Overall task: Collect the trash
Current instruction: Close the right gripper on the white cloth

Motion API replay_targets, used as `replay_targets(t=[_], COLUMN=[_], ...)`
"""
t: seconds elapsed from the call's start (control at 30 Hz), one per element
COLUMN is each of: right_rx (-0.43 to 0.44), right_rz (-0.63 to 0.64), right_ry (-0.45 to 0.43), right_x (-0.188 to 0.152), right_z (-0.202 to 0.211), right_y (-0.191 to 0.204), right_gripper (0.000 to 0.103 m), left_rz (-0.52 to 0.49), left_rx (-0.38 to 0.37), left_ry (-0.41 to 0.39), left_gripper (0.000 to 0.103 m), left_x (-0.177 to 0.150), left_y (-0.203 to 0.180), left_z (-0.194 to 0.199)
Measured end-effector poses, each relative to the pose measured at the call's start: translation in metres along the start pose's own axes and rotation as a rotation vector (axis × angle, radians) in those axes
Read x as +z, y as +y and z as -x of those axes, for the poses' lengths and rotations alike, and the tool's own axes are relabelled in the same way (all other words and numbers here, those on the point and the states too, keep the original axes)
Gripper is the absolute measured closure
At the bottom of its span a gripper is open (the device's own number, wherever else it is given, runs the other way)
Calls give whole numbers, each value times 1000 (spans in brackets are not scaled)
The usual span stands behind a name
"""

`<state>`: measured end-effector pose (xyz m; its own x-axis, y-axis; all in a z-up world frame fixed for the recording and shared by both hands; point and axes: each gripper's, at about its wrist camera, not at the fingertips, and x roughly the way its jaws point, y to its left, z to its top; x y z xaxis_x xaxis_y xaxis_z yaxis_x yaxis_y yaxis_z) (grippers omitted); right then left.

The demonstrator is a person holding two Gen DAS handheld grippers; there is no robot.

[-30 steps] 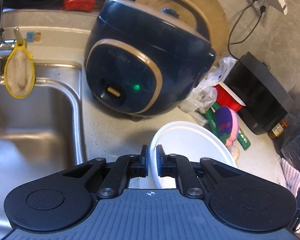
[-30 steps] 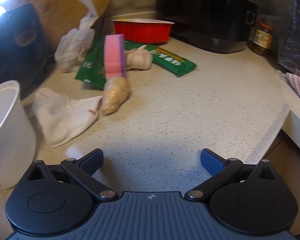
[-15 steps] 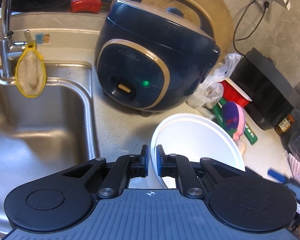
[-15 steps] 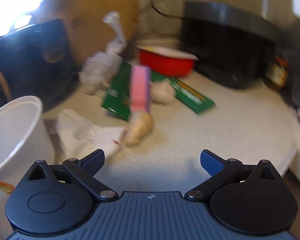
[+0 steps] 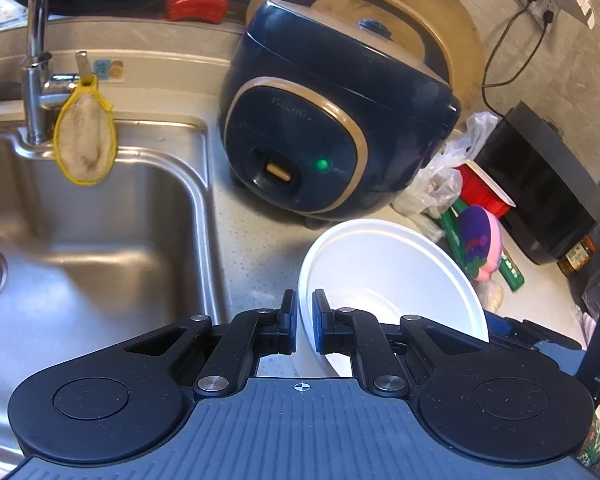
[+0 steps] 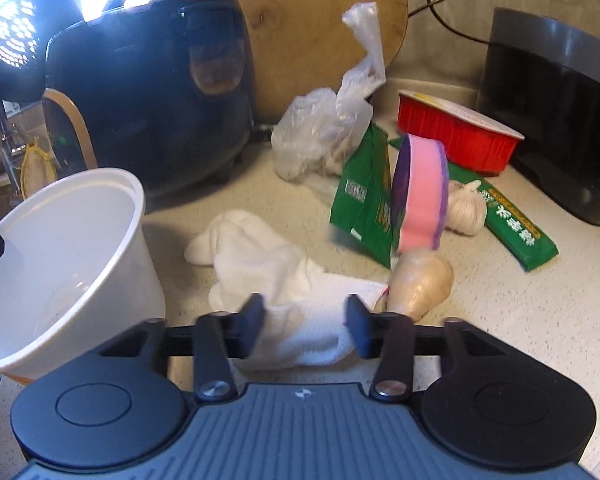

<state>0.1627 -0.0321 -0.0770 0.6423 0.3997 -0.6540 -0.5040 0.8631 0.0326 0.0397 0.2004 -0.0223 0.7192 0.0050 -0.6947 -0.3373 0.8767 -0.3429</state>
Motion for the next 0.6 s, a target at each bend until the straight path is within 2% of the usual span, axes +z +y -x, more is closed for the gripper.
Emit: replay_targets(t=[0.03, 0.07, 0.1, 0.3, 0.6], right_rx=[10, 33, 44, -17, -220], right_rz=[4, -2, -13, -69, -163], right_ry=[4, 19, 29, 16, -5], right_x=[0, -1, -2, -15, -33], right_z=[3, 5, 8, 39, 73], right_y=[1, 1, 0, -18, -66], right_gripper=[83, 96, 96, 97, 98], left_rz=[-2, -5, -10, -63, -191], left_rx=[-4, -8, -14, -79, -158], left_ry=[5, 9, 12, 38, 80], left_gripper=[92, 92, 92, 92, 92], left_x=[1, 1, 2, 4, 3], left_y=[-1, -2, -4, -25, -77], left_z=[-2, -3, -5, -19, -41])
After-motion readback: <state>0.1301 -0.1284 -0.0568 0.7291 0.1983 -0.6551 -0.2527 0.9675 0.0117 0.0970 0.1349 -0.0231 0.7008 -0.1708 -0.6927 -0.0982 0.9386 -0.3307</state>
